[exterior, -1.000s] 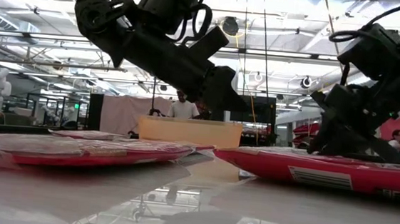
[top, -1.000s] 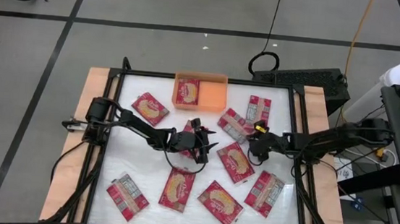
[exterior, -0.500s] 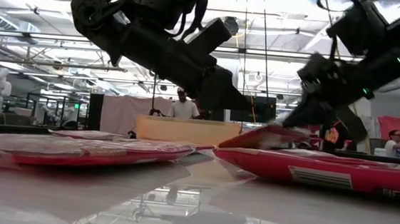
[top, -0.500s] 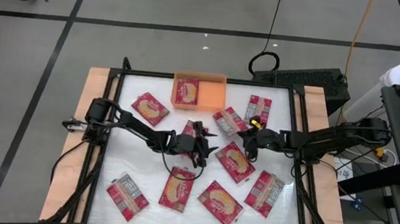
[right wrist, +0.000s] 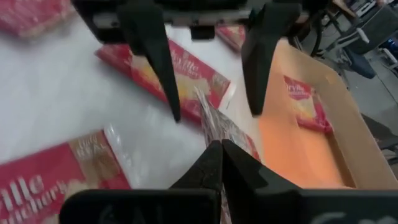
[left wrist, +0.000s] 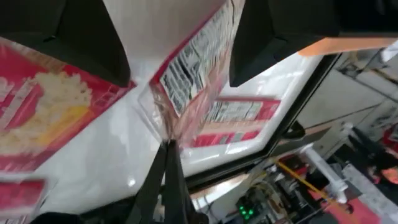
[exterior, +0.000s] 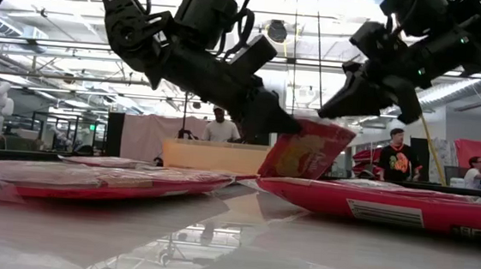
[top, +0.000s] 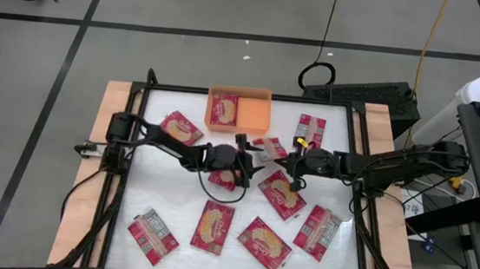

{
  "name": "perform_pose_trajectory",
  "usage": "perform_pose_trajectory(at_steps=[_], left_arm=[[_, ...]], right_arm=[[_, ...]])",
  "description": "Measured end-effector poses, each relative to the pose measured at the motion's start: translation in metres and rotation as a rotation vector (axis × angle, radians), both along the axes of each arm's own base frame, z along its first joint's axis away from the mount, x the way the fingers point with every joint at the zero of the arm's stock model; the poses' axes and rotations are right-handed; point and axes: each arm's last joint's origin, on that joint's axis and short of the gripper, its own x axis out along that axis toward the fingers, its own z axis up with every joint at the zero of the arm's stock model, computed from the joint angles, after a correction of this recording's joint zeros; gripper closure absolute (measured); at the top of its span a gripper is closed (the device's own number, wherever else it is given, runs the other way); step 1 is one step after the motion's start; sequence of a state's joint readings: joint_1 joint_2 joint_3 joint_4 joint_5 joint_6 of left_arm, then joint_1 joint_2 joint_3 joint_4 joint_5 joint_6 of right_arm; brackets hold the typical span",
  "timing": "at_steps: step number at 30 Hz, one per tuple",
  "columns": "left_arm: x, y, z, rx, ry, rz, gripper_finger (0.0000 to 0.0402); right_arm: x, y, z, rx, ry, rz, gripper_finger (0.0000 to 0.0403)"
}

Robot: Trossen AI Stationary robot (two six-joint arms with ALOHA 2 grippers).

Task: Sort popcorn bags into baskets
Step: Put the red popcorn bag into the orange bin

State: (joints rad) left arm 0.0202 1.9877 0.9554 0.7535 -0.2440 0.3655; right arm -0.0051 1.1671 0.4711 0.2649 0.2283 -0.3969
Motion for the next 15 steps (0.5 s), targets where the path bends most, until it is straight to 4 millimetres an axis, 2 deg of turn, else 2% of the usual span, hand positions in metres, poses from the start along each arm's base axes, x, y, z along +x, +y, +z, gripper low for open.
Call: perform_pose_trajectory(at_steps=[5, 12, 13, 15], left_arm=[[0.0012, 0.0077, 0.002, 0.0, -0.01, -0.047, 0.0208], [0.0014, 0.0083, 0.0018, -0.067, -0.024, -0.041, 0.0369], [0.0015, 0.0079, 0.0019, -0.078, -0.028, -0.039, 0.0384], [0.0013, 0.0076, 0.003, -0.11, -0.038, -0.03, 0.039]], right_arm=[[0.0008, 0.0, 0.0013, 0.031, -0.02, -0.016, 0.0403], [0.0018, -0.0001, 0.0033, 0.037, -0.045, -0.024, 0.0403], [0.0023, -0.0002, 0.0042, 0.036, -0.056, -0.025, 0.0403], [0.0035, 0.0001, 0.0071, 0.046, -0.089, -0.03, 0.0403]])
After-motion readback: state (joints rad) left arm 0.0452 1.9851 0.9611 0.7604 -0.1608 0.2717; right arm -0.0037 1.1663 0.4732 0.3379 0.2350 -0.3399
